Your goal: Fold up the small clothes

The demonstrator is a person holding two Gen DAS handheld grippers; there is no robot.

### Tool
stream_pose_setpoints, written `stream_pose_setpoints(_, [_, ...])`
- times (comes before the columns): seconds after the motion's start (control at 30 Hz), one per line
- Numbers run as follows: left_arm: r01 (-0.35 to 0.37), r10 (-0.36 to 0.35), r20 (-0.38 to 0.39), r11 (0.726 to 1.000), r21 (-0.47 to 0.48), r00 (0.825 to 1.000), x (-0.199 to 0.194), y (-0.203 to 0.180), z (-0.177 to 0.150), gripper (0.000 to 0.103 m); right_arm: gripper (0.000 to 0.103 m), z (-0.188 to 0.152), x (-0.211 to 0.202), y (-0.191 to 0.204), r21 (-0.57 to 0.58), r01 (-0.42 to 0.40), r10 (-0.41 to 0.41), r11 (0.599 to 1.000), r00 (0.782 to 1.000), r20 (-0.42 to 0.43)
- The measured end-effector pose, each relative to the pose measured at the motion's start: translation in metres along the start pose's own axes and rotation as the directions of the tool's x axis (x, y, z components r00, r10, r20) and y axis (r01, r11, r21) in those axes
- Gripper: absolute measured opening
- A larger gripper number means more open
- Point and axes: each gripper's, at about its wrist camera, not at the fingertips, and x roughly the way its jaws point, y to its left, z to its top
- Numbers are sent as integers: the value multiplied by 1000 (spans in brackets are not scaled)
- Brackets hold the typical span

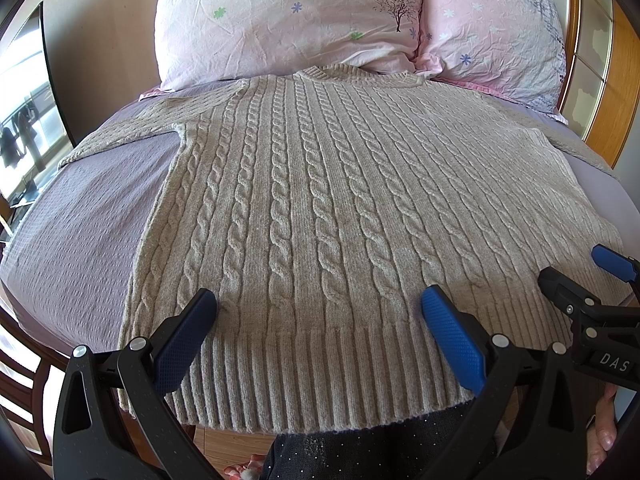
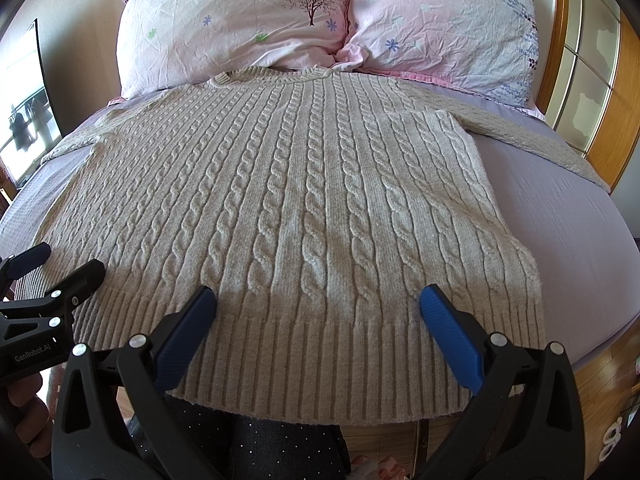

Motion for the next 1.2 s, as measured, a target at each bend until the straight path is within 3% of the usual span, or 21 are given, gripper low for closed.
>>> stream_pose_setpoints(0.63, [0, 0, 0, 1000, 1, 1000, 0, 0, 0, 102, 101, 1, 1, 1, -7, -4, 4, 1000, 1000, 0])
stream_pose_setpoints(0.77, [1, -1, 9, 1000, 3, 1000, -2, 0, -4, 102, 101, -2, 0, -2, -56, -49, 52, 997, 998, 45])
stream_pose_setpoints(0.87, [2, -2, 10, 1000, 4, 1000, -1, 0, -3, 102, 101, 8, 0, -23, -92, -165, 170, 982, 984, 47])
stream_pose_setpoints(0.97, [25, -25, 4, 1000, 10, 1000, -2, 6, 1, 102, 101, 34, -8, -85, 38, -159, 154, 986, 982, 110])
stream_pose_setpoints(1.07, [22, -22, 68, 1000, -1, 997, -6, 13, 15, 102, 101, 65, -12, -172, 238, -126, 83, 963, 980, 183])
stream_pose_setpoints(1.1, [19, -17, 99, 1000, -11, 995, -8, 17, 20, 102, 98, 74, -10, -201, 310, -112, 53, 944, 980, 193])
stream_pose_setpoints(1.13, [15, -13, 114, 1000, -19, 993, -8, 20, 23, 102, 89, 83, -5, -239, 404, -92, 14, 910, 981, 192])
stream_pose_setpoints(1.17, [13, -9, 130, 999, -31, 992, -8, 24, 28, 102, 83, 91, 3, -277, 495, -72, -19, 866, 984, 176])
stream_pose_setpoints(1.2, [16, -9, 141, 999, -42, 990, -7, 27, 33, 102, 70, 95, 14, -313, 579, -59, -38, 813, 987, 153])
